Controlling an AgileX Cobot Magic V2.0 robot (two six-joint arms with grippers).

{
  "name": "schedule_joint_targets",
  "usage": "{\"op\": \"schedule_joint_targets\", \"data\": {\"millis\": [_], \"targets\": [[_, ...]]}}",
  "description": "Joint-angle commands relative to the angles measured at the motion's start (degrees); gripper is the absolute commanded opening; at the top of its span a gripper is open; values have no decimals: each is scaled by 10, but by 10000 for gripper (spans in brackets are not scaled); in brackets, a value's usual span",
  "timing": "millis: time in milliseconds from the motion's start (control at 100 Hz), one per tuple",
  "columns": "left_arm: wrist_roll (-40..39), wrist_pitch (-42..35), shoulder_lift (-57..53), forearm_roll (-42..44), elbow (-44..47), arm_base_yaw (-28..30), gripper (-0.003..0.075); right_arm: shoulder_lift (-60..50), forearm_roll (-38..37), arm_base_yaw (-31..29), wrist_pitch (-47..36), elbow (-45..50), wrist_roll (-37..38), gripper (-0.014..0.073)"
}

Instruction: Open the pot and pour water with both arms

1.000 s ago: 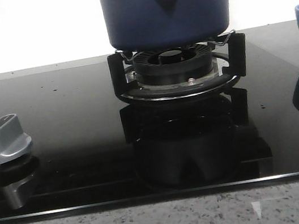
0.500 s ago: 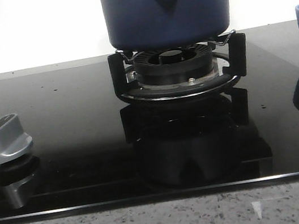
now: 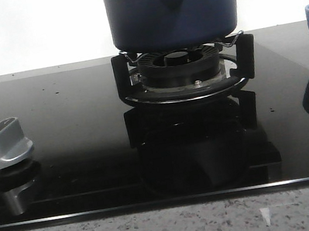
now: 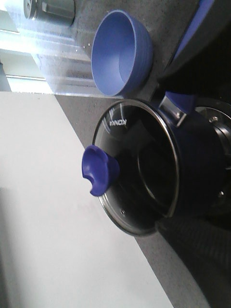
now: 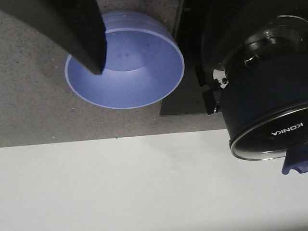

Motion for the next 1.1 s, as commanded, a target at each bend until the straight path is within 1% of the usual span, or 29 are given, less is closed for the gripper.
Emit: {"op": "schedule_joint_targets", "data": {"millis": [0,120,240,290,400,610,800,890,960,1090], "targets": [[5,-23,37,-19,-54,-23,473,12,13,0,-33,-19,-5,393],[5,-23,95,-17,-101,-36,483,12,13,0,-28,-19,-5,393],[5,-24,138,-28,-136,-36,535,12,13,1,-25,-19,-5,393],[5,-27,152,-30,-146,-36,545,12,13,3,-24,-19,-5,393],[5,-41,176,-35,-160,-37,546,12,13,3,-20,-19,-5,393],[5,-34,215,-58,-186,-37,546,12,13,3,-21,-19,-5,393],[13,-54,235,-62,-202,-37,545,12,13,7,-22,-19,-5,393],[45,-53,242,-84,-202,-38,545,12,13,13,-22,-19,-5,393],[83,-50,250,-118,-202,-38,545,12,13,12,-22,-19,-5,393],[180,-46,261,-235,-202,-38,545,12,13,12,-23,-19,-5,393]]}}
